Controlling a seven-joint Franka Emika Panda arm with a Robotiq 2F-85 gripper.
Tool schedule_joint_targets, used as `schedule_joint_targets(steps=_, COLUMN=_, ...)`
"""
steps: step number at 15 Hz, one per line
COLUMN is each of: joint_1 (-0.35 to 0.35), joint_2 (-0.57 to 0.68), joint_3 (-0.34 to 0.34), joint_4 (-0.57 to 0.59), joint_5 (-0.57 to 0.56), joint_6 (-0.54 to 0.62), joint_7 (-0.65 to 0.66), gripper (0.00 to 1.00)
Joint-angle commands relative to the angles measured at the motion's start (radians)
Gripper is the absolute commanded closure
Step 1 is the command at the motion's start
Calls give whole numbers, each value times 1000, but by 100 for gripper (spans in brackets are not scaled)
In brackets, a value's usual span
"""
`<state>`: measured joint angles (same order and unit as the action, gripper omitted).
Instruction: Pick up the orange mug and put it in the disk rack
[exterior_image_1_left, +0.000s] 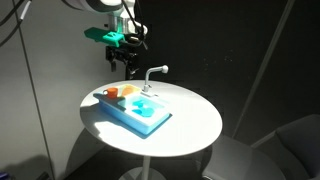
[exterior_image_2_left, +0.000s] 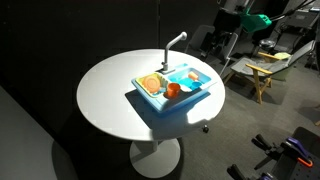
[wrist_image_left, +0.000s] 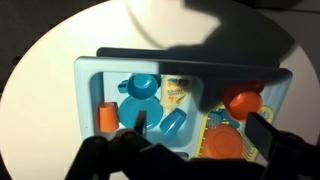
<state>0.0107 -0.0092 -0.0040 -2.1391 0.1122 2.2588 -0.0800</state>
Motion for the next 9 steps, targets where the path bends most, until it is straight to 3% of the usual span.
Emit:
schedule_joint_targets(steps=1, joint_1=-3, joint_2=8, joint_3=2, joint_4=6, joint_5=13, joint_6=2, joint_7=-7, gripper=0)
schedule_joint_targets(steps=9, joint_1=30, joint_2=95, joint_3=41, joint_4=62, joint_5=9, joint_6=48, joint_7=4, gripper=0)
